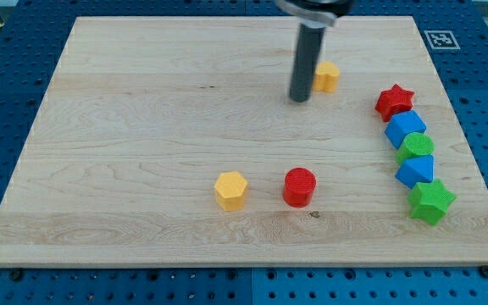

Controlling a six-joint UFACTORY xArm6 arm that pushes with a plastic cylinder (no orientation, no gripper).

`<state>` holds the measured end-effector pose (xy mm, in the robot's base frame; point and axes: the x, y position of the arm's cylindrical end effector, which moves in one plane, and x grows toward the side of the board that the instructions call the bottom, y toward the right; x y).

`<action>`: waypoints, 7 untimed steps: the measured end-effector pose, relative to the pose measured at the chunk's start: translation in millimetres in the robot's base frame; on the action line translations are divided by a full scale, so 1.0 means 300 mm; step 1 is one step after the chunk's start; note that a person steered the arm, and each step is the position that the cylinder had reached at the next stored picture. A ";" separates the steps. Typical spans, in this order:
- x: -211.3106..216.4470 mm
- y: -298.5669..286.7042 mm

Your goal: Move the yellow heart above the red star

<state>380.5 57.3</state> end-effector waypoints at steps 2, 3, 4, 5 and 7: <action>-0.175 -0.090; -0.099 -0.070; -0.093 0.004; -0.093 0.087; -0.093 0.293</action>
